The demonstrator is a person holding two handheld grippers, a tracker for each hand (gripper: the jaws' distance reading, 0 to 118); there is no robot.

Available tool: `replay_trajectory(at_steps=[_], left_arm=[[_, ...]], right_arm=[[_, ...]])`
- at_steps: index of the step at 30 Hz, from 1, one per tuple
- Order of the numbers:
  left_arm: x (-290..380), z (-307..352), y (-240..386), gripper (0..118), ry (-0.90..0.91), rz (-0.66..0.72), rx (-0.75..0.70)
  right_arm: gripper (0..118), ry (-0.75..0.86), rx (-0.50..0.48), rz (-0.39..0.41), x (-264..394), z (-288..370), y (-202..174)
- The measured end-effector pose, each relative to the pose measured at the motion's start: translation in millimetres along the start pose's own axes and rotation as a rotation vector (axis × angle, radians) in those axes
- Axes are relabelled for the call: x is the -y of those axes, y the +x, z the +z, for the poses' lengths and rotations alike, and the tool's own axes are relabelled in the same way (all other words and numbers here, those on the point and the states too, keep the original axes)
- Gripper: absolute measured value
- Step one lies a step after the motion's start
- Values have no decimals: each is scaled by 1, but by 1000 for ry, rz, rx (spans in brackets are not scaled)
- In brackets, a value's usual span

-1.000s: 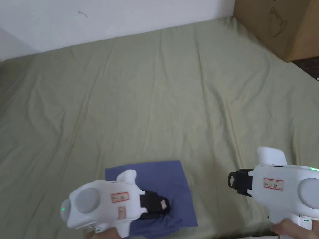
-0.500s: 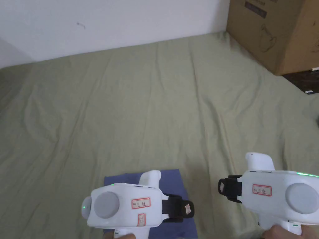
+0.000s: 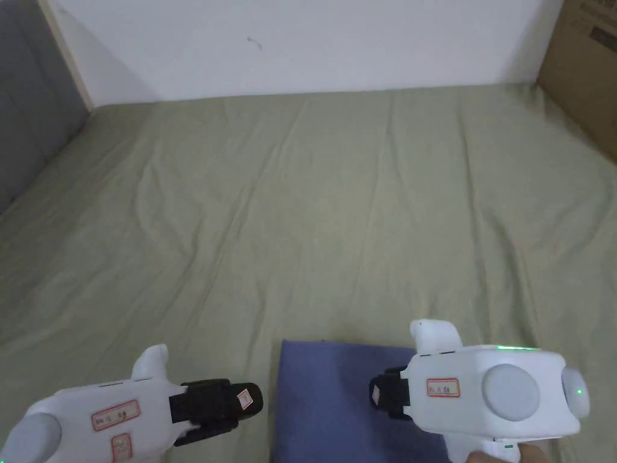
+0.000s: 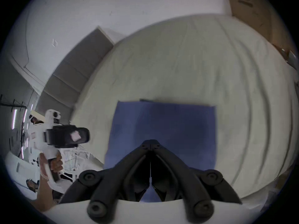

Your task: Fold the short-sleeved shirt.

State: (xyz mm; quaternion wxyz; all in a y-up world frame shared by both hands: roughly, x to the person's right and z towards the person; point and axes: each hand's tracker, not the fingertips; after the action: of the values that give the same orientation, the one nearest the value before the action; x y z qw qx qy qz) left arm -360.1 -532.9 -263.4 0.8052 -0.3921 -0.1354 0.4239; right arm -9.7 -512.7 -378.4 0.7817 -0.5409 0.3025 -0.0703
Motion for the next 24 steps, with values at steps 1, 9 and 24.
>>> replay_trajectory(at_steps=[1,9,24], left_arm=[[6,3,3,57,-1,20,0],[14,-40,-31,118,-142,159,157],[1,-129,-33,22,-315,208,245]], right_arm=[[0,-52,66,-1,2,-17,0],[0,-55,58,-63,6,-27,8],[0,1,93,-60,5,4,0]])
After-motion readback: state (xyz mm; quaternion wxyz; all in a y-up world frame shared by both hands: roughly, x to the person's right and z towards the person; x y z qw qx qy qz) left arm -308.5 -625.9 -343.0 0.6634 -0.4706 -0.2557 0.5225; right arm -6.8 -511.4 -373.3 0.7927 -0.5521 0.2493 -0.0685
